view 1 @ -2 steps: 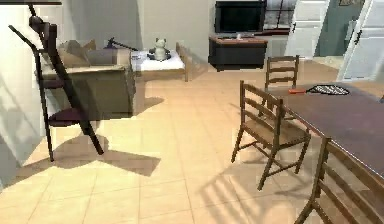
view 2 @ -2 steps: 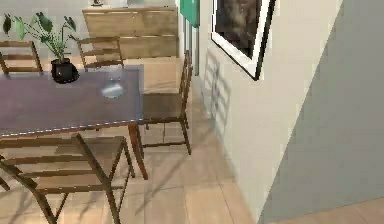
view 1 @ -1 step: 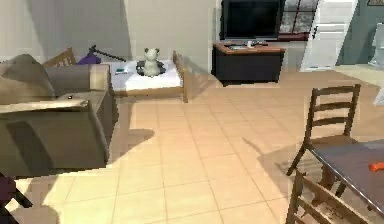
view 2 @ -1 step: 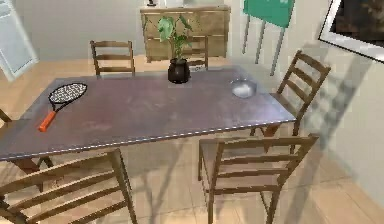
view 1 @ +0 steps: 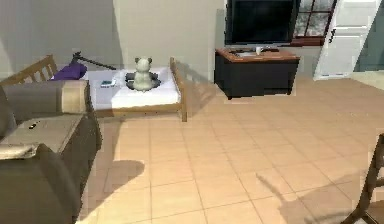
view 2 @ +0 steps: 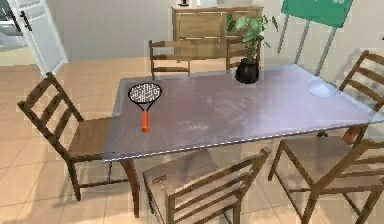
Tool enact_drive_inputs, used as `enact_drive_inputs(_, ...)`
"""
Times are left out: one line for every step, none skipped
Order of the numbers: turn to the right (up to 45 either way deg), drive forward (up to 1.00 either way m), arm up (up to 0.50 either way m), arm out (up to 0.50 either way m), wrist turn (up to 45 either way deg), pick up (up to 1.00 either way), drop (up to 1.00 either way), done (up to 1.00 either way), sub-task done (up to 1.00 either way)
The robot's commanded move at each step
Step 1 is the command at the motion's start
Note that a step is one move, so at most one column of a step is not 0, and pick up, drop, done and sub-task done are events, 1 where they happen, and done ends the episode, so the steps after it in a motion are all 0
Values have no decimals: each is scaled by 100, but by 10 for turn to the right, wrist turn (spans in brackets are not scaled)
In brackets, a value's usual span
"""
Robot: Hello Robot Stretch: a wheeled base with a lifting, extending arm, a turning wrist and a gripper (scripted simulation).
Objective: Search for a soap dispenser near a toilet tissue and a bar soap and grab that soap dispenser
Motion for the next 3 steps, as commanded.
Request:
enact_drive_inputs(180, 0, 0, 0, 0, 0, 0, 0, 0)
enact_drive_inputs(0, 100, 0, 0, 0, 0, 0, 0, 0)
enact_drive_inputs(60, 0, 0, 0, 0, 0, 0, 0, 0)
